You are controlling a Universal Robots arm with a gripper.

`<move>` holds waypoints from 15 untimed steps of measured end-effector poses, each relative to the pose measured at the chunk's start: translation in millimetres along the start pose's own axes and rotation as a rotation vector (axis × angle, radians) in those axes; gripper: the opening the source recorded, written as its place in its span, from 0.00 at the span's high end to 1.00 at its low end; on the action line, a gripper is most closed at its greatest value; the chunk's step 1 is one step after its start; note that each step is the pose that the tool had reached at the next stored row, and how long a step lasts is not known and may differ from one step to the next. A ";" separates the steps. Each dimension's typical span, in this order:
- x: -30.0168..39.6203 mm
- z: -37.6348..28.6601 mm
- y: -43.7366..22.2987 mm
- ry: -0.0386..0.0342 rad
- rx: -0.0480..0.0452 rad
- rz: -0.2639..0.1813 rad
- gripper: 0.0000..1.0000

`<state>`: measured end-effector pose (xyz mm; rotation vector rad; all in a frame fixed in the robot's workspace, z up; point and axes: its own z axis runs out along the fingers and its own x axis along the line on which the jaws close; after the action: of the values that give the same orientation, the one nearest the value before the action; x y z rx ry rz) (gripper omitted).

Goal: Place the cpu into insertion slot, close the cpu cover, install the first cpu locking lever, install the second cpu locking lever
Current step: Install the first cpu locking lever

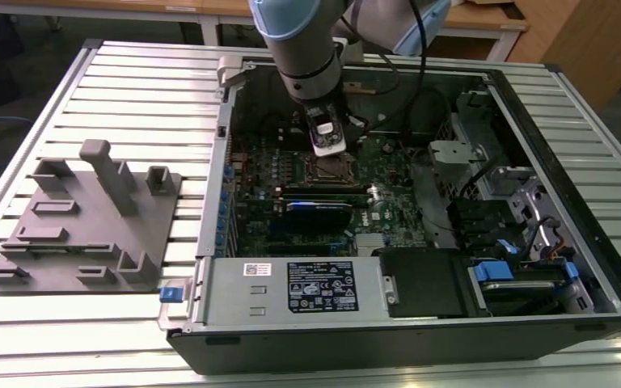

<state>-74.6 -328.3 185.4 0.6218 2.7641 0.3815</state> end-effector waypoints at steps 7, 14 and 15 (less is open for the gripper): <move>-0.2 -0.1 -0.2 0.0063 -0.0150 0.006 0.90; -1.6 -6.4 1.8 0.0063 -0.0149 0.006 0.90; -2.0 -7.9 2.3 0.0063 -0.0149 0.006 0.90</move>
<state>-74.6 -328.6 193.9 0.6262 2.7635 0.4056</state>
